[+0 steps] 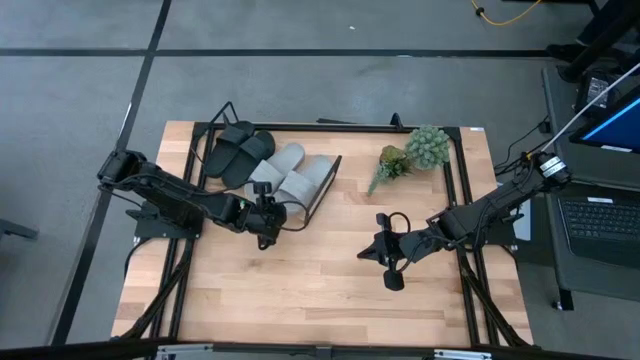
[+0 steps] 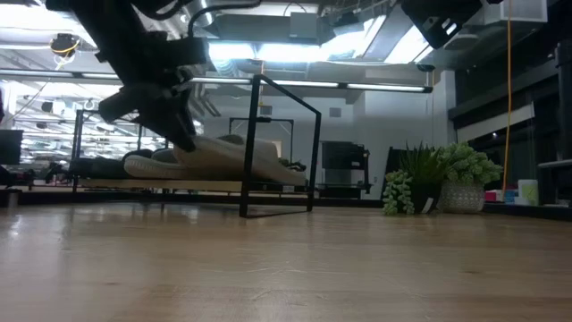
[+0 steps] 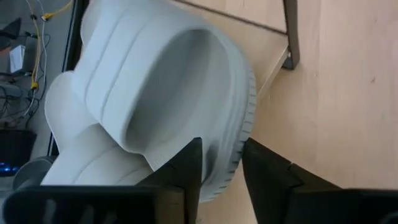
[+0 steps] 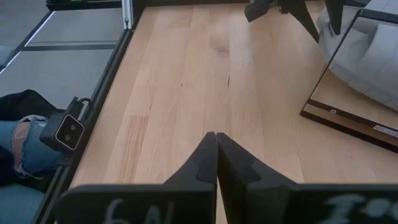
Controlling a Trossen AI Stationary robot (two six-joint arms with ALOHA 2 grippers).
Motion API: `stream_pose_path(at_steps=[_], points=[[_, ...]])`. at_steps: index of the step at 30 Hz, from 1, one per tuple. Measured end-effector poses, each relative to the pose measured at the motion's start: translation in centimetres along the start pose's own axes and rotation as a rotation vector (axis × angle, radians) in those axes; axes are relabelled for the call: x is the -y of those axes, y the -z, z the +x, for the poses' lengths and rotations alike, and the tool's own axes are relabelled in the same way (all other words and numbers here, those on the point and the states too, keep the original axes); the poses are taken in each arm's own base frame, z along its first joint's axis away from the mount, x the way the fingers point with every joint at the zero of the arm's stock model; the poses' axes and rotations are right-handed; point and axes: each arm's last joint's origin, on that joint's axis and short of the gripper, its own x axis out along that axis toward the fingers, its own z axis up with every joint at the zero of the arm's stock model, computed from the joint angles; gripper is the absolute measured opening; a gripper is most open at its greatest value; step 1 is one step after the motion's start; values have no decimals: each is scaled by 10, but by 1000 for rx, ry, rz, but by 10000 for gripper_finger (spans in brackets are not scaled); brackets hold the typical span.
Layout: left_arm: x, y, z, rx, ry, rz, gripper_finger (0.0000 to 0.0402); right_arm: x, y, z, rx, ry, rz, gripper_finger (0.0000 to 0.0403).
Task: Pick and place slides into the shelf
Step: Put the gray slipper on the shelf, then return to Home Position
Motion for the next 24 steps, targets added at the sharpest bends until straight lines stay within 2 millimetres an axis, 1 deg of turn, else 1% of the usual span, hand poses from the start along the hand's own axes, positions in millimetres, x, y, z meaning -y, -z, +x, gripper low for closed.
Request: stream_pose_path(at_steps=[5, 11, 16, 24], points=[[5, 2, 11, -45, 18, 17, 126, 0, 0, 0, -3, 0, 0, 5], [11, 4, 19, -82, 19, 44, 133, 0, 1, 0, -5, 1, -1, 5], [13, 4, 16, -73, 25, 56, 134, 0, 1, 0, -6, 1, -1, 5], [10, 2, -2, -9, 53, 46, 134, 0, 1, 0, -7, 1, -2, 5]])
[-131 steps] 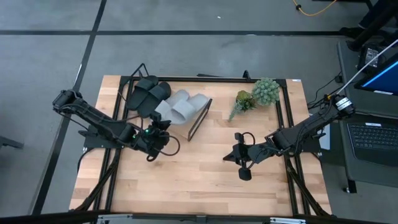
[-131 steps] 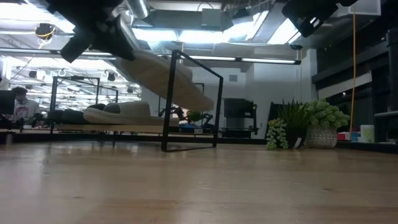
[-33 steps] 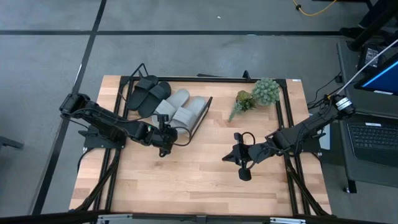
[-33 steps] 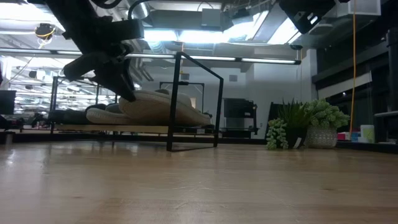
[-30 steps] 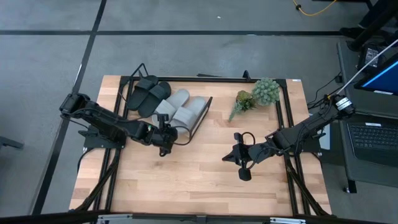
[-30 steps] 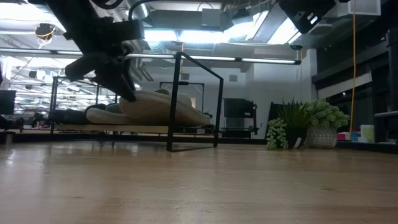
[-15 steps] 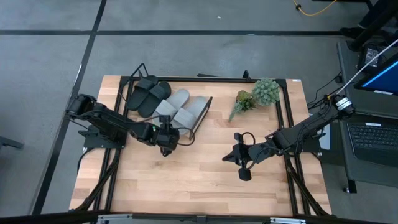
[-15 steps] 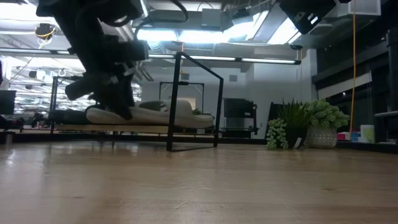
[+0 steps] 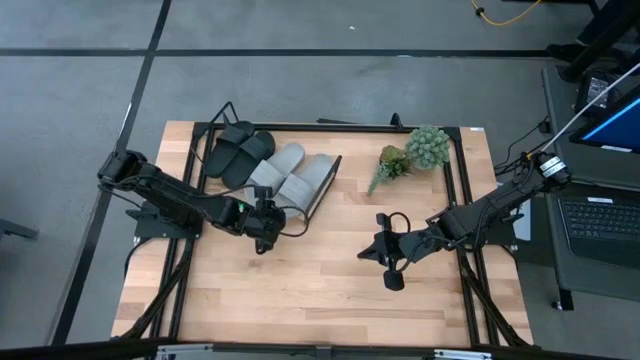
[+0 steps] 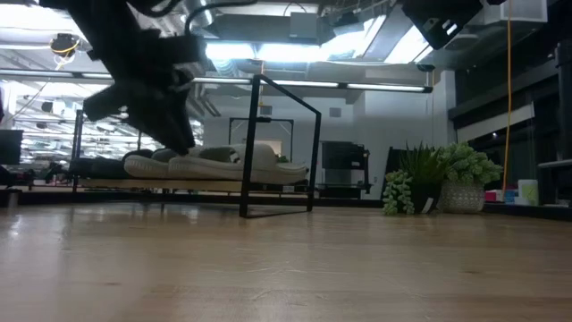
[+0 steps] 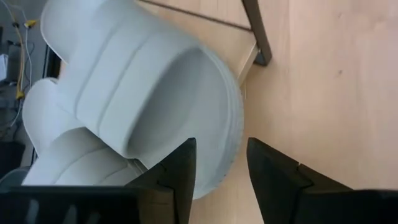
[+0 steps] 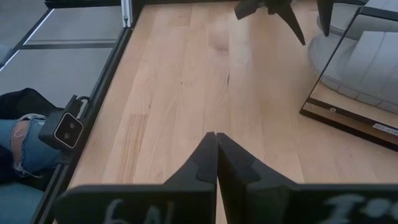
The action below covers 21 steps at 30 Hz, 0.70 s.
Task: Pick and place slides into the shelf
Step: Return to Home Position
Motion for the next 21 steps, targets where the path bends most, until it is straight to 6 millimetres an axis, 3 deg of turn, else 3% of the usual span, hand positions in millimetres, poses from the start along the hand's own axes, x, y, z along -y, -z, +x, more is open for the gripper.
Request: stream_pose_path(at_steps=[11, 21], points=[[-5, -1, -29, 107, 34, -18, 125, 0, 0, 0, 0, 1, -33, 5], [-17, 3, -62, 225, 129, -66, 9, 13, -4, 4, 0, 25, -54, 5]])
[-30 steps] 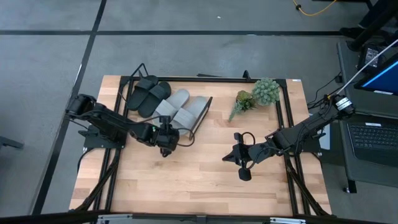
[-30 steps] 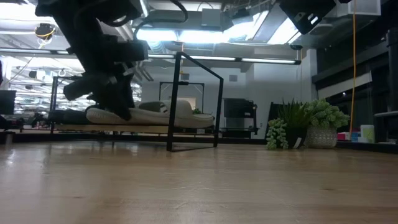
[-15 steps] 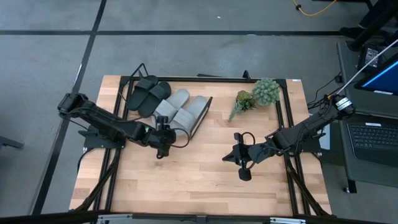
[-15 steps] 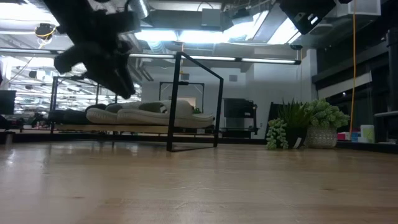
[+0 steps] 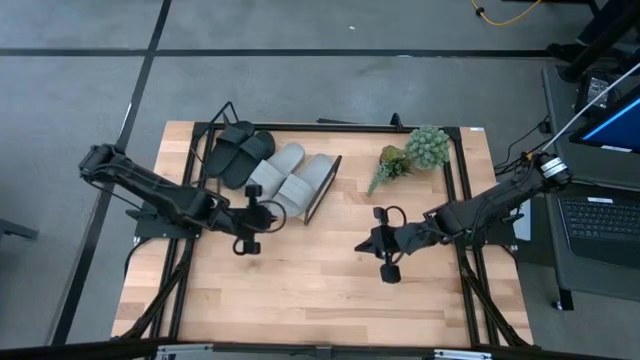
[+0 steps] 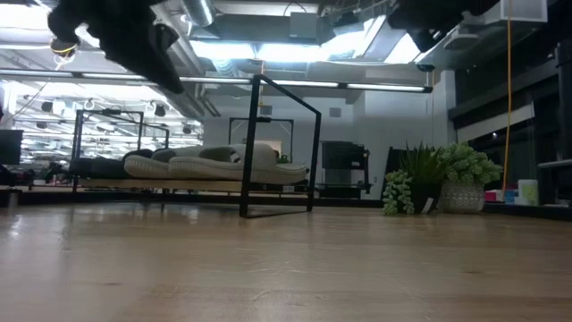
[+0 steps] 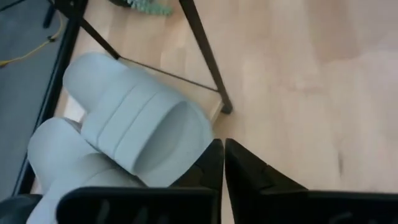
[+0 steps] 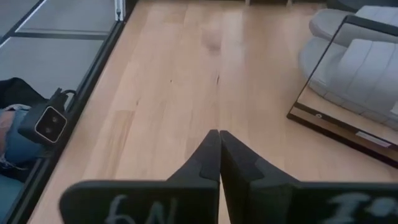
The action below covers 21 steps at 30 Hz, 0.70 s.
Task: Pick and place slides into the shelf
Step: Return to Home Position
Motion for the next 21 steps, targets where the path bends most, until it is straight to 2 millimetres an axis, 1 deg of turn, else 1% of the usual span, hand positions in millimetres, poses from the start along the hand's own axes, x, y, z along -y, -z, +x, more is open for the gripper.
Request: stream_pose_path(at_steps=[3, 7, 11, 16, 19, 21], points=[[-4, -1, -7, 28, 8, -17, 7, 10, -4, -1, 3, -16, 17, 5], [-10, -1, -19, 68, 7, -36, 2, 23, -11, -9, 34, -27, 0, 5], [-18, 1, -31, 105, -10, -36, 1, 35, -17, -21, 70, -18, -45, 5], [-35, 5, -50, 169, -68, -63, 0, 46, -20, -40, 83, 14, -98, 5], [-45, 7, -60, 216, -35, -66, 0, 52, -21, -50, 88, -2, -128, 5], [-49, 9, -62, 286, 13, -78, 0, 55, -20, -55, 116, -26, -150, 5]])
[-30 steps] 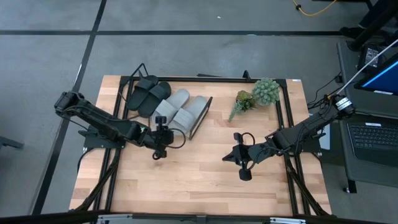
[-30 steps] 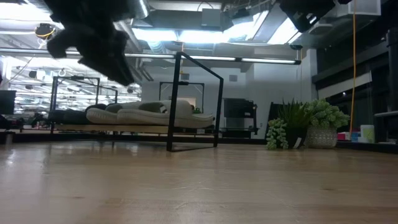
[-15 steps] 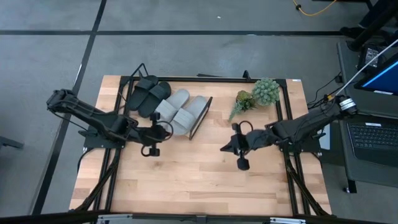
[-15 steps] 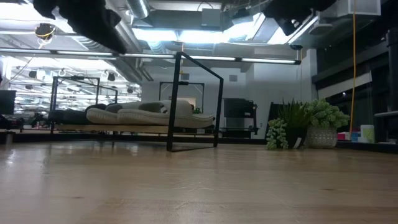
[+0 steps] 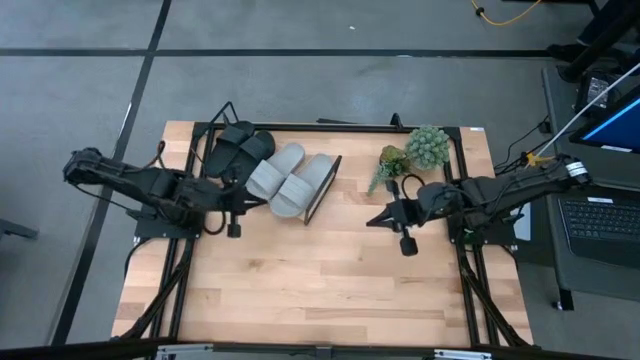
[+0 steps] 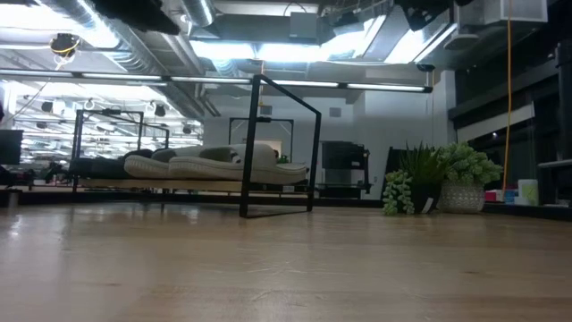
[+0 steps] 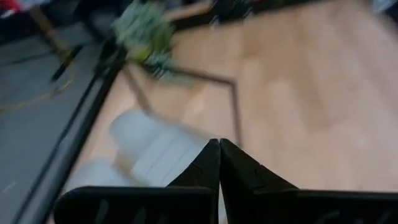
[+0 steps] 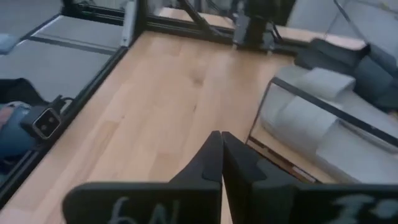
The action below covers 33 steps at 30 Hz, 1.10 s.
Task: Pick and place slides into the shelf
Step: Return to Home Position
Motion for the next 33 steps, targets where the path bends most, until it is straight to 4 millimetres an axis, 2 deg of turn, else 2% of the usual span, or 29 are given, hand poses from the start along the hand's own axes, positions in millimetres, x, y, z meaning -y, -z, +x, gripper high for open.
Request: stream_pose_path(at_steps=[3, 10, 16, 25, 33], points=[[0, 13, 3, 122, 101, -13, 0, 4, 12, 0, 52, -41, -18, 5], [8, 57, 27, 329, 212, -98, 0, 5, 63, 7, 162, -124, 13, 5], [6, 88, 42, 356, 164, -111, 0, 11, 87, 2, 241, -105, 14, 5], [-23, 95, 42, 394, 125, -123, 0, 36, 88, -12, 303, -125, 33, 5], [-43, 104, 40, 370, 79, -158, 0, 57, 96, -16, 270, -104, 32, 5]])
